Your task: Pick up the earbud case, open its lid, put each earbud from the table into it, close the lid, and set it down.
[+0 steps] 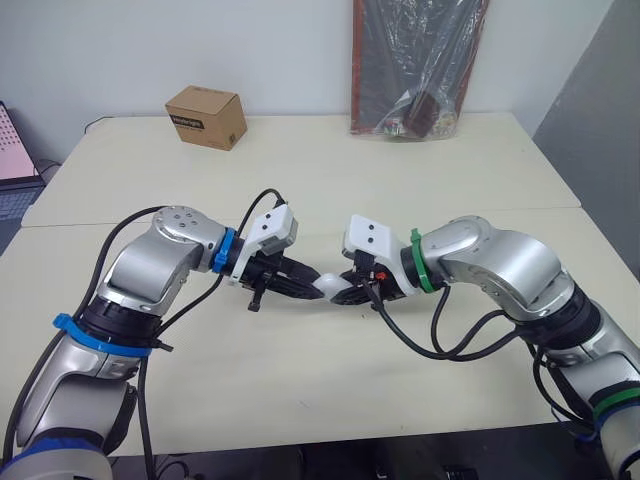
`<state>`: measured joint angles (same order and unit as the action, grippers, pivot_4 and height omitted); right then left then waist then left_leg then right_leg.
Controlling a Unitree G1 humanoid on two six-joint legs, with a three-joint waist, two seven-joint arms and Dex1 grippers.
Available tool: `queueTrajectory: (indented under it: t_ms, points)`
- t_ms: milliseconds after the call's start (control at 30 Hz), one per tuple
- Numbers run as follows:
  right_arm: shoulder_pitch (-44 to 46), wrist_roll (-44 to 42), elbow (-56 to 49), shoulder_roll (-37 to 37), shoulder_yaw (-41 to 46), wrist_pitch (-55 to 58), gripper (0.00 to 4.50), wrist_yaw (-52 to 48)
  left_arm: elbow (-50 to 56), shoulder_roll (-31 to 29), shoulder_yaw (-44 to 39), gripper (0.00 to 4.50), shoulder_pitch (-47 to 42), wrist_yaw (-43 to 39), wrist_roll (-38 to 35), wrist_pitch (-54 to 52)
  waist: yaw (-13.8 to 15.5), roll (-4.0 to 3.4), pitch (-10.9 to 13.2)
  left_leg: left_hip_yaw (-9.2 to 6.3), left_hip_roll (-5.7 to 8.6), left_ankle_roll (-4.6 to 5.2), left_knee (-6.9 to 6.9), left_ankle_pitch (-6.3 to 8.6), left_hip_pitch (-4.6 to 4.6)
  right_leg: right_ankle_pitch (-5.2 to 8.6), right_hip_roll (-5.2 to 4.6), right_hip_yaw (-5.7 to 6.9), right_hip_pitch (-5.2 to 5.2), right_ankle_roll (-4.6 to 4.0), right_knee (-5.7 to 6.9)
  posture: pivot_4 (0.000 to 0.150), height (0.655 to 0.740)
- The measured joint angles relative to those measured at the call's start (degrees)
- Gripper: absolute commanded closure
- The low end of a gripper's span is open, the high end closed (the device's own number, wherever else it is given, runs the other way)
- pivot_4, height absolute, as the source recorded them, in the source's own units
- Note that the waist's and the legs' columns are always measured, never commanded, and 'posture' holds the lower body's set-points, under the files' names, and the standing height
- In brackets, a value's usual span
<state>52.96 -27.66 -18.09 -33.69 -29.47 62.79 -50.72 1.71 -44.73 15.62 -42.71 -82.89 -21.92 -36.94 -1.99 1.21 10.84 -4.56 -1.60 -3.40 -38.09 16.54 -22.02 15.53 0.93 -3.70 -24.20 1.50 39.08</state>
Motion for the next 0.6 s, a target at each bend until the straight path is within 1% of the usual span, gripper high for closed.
queueTrajectory:
  t_ms: [100,200,333,600]
  points:
    - [0.0,0.3,0.3,0.1,0.0,0.0,3.71,-0.4,-0.1,0.2,0.0,3.63,-0.1,-0.1,0.4,0.0,0.0,0.00,0.0,0.00,0.00,0.00,0.00,0.00,0.00,0.00,0.00,0.00,0.00,0.00,0.00,0.150,0.7400]
    - [0.1,1.1,0.4,0.5,0.0,0.0,3.71,-0.5,-0.4,0.3,0.0,2.80,-0.4,-0.4,0.5,-0.4,0.0,0.00,0.0,0.00,0.00,0.00,0.00,0.00,0.00,0.00,0.00,0.01,0.00,0.00,0.00,0.150,0.7400]
    - [0.6,1.8,0.4,1.2,0.0,-0.4,3.71,-0.7,-0.4,1.3,0.1,1.55,-0.8,-0.5,0.4,-0.3,0.0,0.00,0.0,0.00,0.00,0.00,-0.01,0.00,0.00,0.00,0.00,0.01,0.01,0.00,0.01,0.150,0.7400]
    - [0.6,2.1,0.4,1.2,0.0,-0.5,3.71,-1.5,-0.4,1.3,0.1,1.55,-0.8,0.0,1.1,0.7,0.0,0.00,0.0,-0.01,0.00,0.00,-0.01,0.00,0.00,0.00,-0.01,0.02,0.00,0.00,0.01,0.150,0.7400]
